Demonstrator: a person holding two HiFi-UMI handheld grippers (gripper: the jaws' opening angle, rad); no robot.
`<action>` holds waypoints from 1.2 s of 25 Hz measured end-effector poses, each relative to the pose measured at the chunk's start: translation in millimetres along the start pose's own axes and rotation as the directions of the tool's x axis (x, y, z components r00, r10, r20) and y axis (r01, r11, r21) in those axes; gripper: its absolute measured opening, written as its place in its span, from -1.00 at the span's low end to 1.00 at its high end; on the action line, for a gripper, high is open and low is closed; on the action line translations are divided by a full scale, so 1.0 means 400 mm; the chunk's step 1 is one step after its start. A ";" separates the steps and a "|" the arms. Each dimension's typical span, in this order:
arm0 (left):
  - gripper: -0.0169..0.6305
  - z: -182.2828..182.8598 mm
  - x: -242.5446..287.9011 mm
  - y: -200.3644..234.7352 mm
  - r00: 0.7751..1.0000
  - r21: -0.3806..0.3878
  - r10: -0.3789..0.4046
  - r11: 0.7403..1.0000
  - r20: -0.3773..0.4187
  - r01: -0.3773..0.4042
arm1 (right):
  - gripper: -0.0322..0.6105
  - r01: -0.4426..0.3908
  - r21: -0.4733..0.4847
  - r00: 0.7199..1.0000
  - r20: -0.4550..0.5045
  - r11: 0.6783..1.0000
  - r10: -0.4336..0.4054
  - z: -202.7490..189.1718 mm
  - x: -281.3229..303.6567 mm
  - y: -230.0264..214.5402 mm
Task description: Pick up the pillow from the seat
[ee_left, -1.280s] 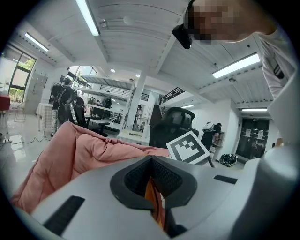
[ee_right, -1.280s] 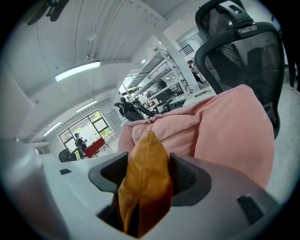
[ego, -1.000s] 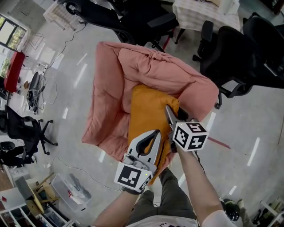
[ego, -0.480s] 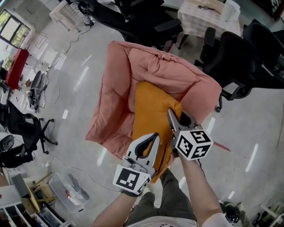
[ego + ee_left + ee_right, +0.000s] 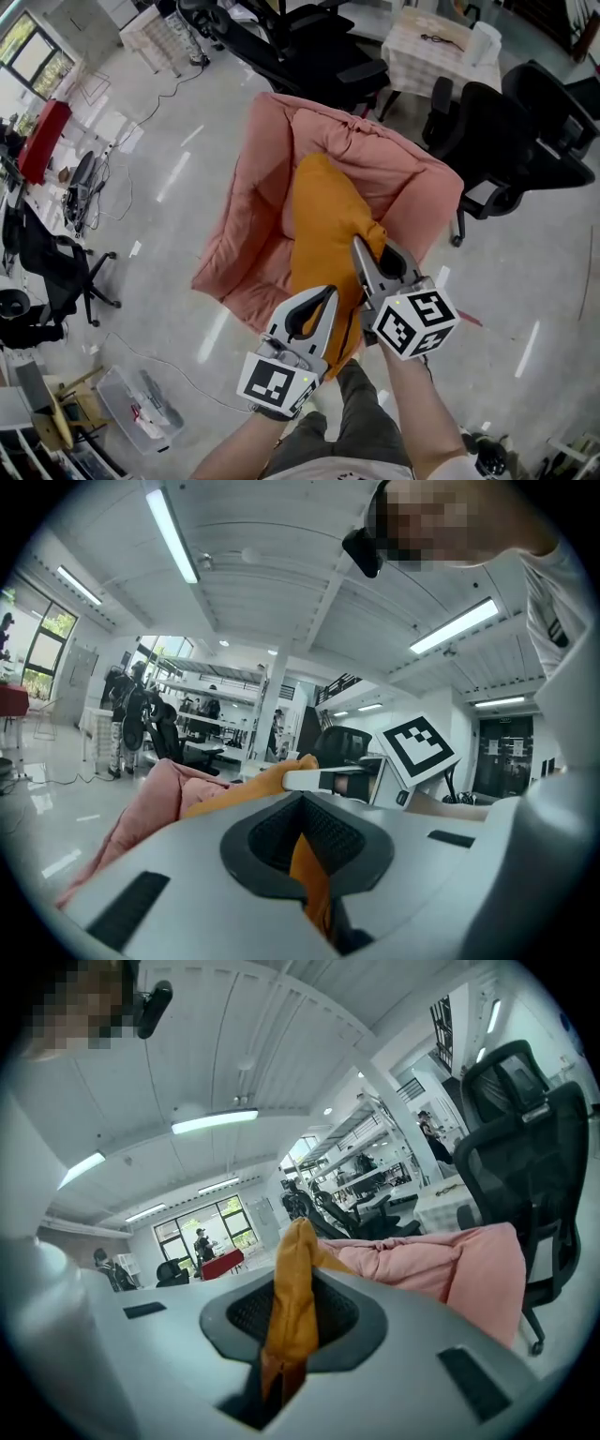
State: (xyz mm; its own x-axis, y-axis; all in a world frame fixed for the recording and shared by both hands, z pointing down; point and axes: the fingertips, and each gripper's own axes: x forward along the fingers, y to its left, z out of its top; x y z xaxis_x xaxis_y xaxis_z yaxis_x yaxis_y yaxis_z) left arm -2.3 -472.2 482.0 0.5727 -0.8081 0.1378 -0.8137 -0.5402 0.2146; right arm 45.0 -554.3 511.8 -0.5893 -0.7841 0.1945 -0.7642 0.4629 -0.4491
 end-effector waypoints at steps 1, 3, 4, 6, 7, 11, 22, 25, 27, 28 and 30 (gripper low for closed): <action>-0.92 0.011 -0.022 -0.007 1.000 0.002 -0.001 1.000 0.005 0.001 | -0.68 -0.003 -0.016 1.000 0.009 1.000 0.003 0.011 -0.016 0.026; -0.92 0.034 -0.066 -0.022 1.000 0.005 -0.002 1.000 0.016 0.002 | -0.68 -0.005 -0.045 1.000 0.027 0.999 0.006 0.034 -0.049 0.074; -0.92 0.046 -0.088 -0.031 1.000 0.006 -0.003 1.000 0.021 0.002 | -0.69 -0.006 -0.060 0.999 0.037 0.998 0.008 0.046 -0.065 0.096; -0.92 0.070 -0.132 -0.048 1.000 0.007 -0.003 1.000 0.029 0.003 | -0.69 -0.008 -0.091 0.998 0.055 0.996 0.013 0.073 -0.098 0.143; -0.92 0.084 -0.155 -0.057 0.999 0.008 -0.004 1.000 0.033 0.004 | -0.69 -0.008 -0.108 0.998 0.065 0.994 0.015 0.088 -0.115 0.169; -0.92 0.153 -0.252 -0.097 0.998 0.022 -0.019 1.000 0.058 0.017 | -0.69 -0.004 -0.182 0.995 0.098 0.983 0.022 0.151 -0.186 0.273; -0.92 0.343 -0.517 -0.242 0.982 0.076 -0.129 0.990 0.139 0.119 | -0.69 0.029 -0.282 0.985 0.172 0.959 0.021 0.274 -0.412 0.545; -0.92 0.382 -0.591 -0.277 0.976 0.090 -0.152 0.986 0.155 0.139 | -0.69 0.020 -0.287 0.982 0.184 0.958 0.035 0.288 -0.473 0.629; -0.92 0.404 -0.638 -0.298 0.973 0.098 -0.159 0.985 0.167 0.144 | -0.69 0.008 -0.287 0.981 0.190 0.958 0.049 0.291 -0.515 0.677; -0.92 0.415 -0.659 -0.307 0.972 0.103 -0.161 0.984 0.172 0.145 | -0.69 0.002 -0.287 0.980 0.192 0.958 0.056 0.291 -0.535 0.699; -0.92 0.432 -0.699 -0.325 0.970 0.114 -0.166 0.983 0.180 0.147 | -0.69 -0.011 -0.288 0.978 0.195 0.957 0.069 0.289 -0.572 0.740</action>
State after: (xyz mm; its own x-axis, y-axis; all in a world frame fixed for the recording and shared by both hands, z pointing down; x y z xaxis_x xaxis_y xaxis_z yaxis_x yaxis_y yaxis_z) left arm -74.0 -216.6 248.7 0.6727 -0.7360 -0.0759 -0.7265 -0.6765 0.1208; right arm -16.3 -285.6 233.7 -0.5786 -0.8156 -0.0106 -0.8011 0.5706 -0.1807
